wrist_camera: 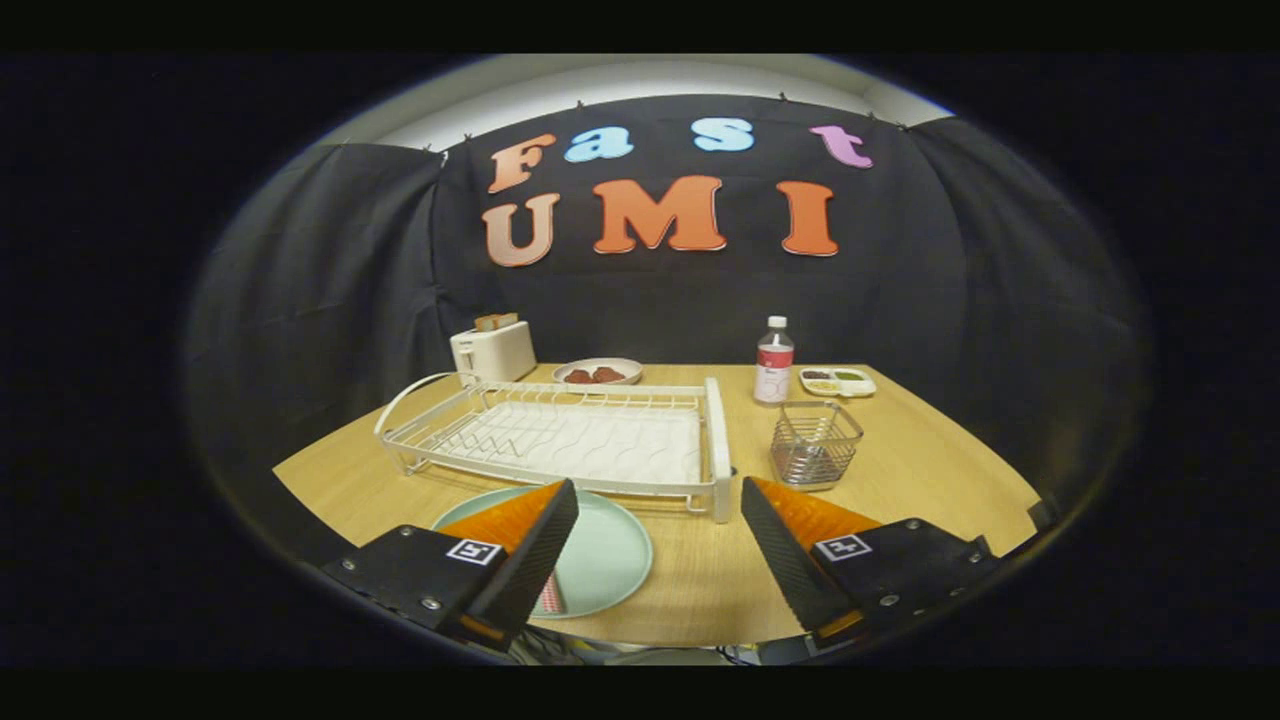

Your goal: Take the plate from the dish rack, then take the spoon from the basket and place it into the plate.

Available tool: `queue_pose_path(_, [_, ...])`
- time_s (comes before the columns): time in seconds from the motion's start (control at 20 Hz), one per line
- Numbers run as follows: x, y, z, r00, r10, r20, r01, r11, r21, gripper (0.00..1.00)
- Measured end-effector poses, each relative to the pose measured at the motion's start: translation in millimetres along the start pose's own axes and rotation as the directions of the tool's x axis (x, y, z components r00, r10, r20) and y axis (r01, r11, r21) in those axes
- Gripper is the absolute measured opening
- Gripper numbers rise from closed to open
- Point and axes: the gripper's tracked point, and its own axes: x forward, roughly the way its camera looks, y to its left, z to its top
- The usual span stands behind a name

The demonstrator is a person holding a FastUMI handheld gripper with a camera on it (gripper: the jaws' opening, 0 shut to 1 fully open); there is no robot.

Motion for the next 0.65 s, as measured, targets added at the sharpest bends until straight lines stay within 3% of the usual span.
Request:
queue_pose_path(0.45, [-22,-72,33,0.978,-0.187,0.097,0.189,0.982,-0.013,0.98])
queue_pose_path(0.65, [-30,-80,32,0.975,-0.201,0.099,0.201,0.98,0.01,0.98])
